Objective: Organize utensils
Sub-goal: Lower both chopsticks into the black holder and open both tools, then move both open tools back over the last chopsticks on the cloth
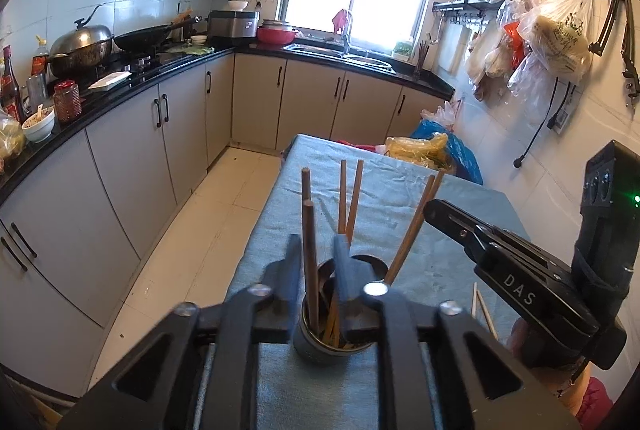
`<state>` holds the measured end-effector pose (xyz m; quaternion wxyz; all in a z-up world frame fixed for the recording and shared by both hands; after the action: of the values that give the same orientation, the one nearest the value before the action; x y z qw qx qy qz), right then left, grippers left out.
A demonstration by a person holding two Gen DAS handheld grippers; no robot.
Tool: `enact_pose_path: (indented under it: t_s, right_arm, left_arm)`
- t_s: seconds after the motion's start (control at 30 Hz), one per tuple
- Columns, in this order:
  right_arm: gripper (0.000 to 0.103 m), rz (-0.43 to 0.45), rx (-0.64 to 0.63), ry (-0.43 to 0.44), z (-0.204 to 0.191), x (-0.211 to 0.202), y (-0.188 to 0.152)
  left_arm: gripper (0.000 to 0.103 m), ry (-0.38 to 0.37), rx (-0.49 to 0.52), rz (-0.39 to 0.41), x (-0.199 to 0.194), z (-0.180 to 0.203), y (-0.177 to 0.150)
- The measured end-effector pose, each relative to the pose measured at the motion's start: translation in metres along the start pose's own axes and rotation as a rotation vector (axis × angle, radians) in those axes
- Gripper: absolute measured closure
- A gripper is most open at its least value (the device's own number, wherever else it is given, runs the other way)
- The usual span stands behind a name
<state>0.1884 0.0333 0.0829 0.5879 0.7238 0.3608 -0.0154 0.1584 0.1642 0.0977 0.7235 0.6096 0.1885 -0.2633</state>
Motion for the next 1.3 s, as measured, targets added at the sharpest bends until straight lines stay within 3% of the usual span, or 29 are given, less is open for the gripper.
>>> enact_pose_path:
  t_s: [0.23,0.47,0.57,0.97,1.3]
  right_arm:
    - [0.095,0.057,0.017,0.015,0.002,-0.033,0.011]
    - [0.095,0.092,0.052,-0.015,0.027,-0.076,0.011]
    - [0.088,0.086,0.074,-0.054,0.049,-0.093,0.001]
    - [0.084,-0.044,0.233,-0.250,0.176,-0.135,-0.069]
    - [0.084,-0.212,0.339,-0.320,0.236,-0.118,-0.126]
  left_arm:
    - [0.084,-0.001,0.011,0.052,-0.023,0.005,0.005]
    - [0.081,-0.038,0.072,0.088,-0.042,0.035,0.000]
    - [0.079,-0.056,0.109,0.079,-0.041,0.054,-0.006]
    - [0.077,-0.139,0.231,-0.120,0.016,0.130,-0.067]
    - [0.071,-0.136,0.332,-0.317,0.070,0.170,-0.136]
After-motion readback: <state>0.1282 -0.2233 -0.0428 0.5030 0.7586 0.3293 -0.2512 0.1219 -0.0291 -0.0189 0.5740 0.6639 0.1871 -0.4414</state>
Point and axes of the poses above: each gripper's, at about its wrist camera, not at the fingertips, and x roughly the way its jaws point, z to its right, y to its top, the point moved 6 cm from there along x, roughly the way its jaws point, and after that the axes turned 1 degree about -z, right-handed, at the moved point
